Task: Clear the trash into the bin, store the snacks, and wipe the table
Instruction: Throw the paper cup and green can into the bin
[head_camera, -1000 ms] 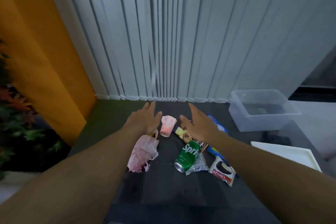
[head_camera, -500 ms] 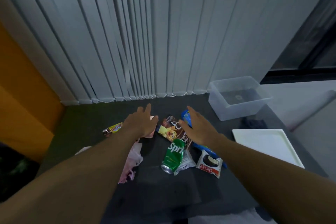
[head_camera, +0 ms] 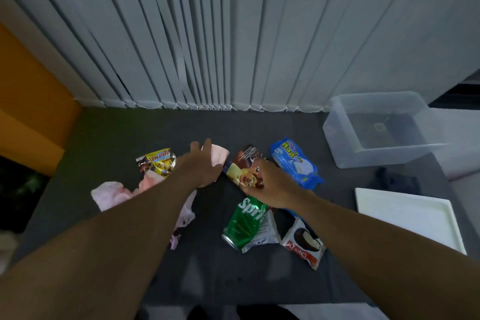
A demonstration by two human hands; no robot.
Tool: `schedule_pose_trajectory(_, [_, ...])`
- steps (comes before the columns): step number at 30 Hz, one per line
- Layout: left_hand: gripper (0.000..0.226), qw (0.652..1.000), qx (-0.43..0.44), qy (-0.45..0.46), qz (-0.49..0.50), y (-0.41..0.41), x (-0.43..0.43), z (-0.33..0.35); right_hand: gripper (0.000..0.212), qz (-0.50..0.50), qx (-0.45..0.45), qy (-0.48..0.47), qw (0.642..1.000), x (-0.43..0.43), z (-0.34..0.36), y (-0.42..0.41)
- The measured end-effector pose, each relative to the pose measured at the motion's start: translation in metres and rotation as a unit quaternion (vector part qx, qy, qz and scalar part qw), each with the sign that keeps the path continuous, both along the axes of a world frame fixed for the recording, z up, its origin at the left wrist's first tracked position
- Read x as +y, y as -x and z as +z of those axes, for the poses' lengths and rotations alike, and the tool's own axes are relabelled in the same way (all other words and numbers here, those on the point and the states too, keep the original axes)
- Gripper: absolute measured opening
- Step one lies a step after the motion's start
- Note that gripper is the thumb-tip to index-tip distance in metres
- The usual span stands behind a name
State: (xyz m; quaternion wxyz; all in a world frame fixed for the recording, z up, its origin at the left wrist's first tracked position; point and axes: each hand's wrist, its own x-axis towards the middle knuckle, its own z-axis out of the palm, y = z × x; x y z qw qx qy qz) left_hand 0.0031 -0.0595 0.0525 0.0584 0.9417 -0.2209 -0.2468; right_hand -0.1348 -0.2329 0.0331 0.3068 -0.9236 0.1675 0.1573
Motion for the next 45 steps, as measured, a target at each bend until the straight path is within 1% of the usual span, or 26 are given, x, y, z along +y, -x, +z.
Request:
schedule_pose_trajectory(3, [0.090, 1.000, 0.006, 0.009, 0.012, -0.005, 0.000, -0.020, 0.072, 0.026, 0.039, -0.037, 0.998, -0.006, -0.018, -0.003])
schedule_pose_trajectory(6, [0.100, 0.999, 0.026, 0.033, 0.030, -0.008, 0.001, -0.039, 0.081, 0.080, 0.084, -0.052, 0.992, -0.011, -0.032, -0.005])
schedule_pose_trajectory(9, [0.103, 0.992, 0.064, 0.070, 0.089, -0.010, -0.003, -0.055, 0.072, 0.114, 0.098, -0.058, 0.987, -0.013, -0.043, -0.008])
schedule_pose_trajectory(11, [0.098, 0.986, 0.064, 0.093, 0.123, -0.011, -0.007, -0.060, 0.064, 0.122, 0.101, -0.069, 0.985, -0.013, -0.049, -0.009])
schedule_pose_trajectory(14, [0.080, 0.985, 0.037, 0.113, 0.125, -0.012, -0.014, -0.062, 0.058, 0.129, 0.100, -0.078, 0.984, -0.015, -0.055, -0.011])
schedule_pose_trajectory(17, [0.078, 0.986, 0.036, 0.111, 0.121, -0.011, -0.018, -0.060, 0.055, 0.140, 0.103, -0.087, 0.981, -0.017, -0.057, -0.015])
schedule_pose_trajectory(22, [0.076, 0.985, 0.024, 0.109, 0.130, -0.009, -0.010, -0.053, 0.052, 0.108, 0.117, -0.120, 0.980, -0.022, -0.053, -0.019])
schedule_pose_trajectory(26, [0.079, 0.982, 0.025, 0.115, 0.151, -0.009, 0.004, -0.043, 0.052, 0.078, 0.104, -0.121, 0.984, -0.023, -0.041, -0.021])
schedule_pose_trajectory(29, [0.080, 0.978, 0.030, 0.130, 0.158, -0.004, 0.014, -0.030, 0.060, 0.061, 0.101, -0.116, 0.986, -0.021, -0.033, -0.026])
schedule_pose_trajectory(32, [0.080, 0.974, 0.003, 0.152, 0.167, 0.003, 0.030, -0.014, 0.068, 0.040, 0.095, -0.121, 0.987, -0.012, -0.027, -0.032])
schedule_pose_trajectory(35, [0.079, 0.969, -0.023, 0.154, 0.193, 0.009, 0.062, 0.003, 0.058, 0.057, 0.071, -0.120, 0.989, 0.010, -0.011, -0.042])
schedule_pose_trajectory(37, [0.077, 0.969, -0.018, 0.147, 0.199, 0.009, 0.064, 0.011, 0.050, 0.032, 0.055, -0.122, 0.991, 0.011, -0.009, -0.047])
schedule_pose_trajectory(39, [0.078, 0.969, -0.011, 0.144, 0.201, 0.012, 0.066, 0.018, 0.048, -0.006, 0.030, -0.130, 0.991, 0.013, -0.006, -0.050])
schedule_pose_trajectory(45, [0.081, 0.957, -0.056, 0.132, 0.254, 0.026, 0.122, 0.036, 0.033, -0.015, -0.024, -0.159, 0.987, 0.056, 0.011, -0.079])
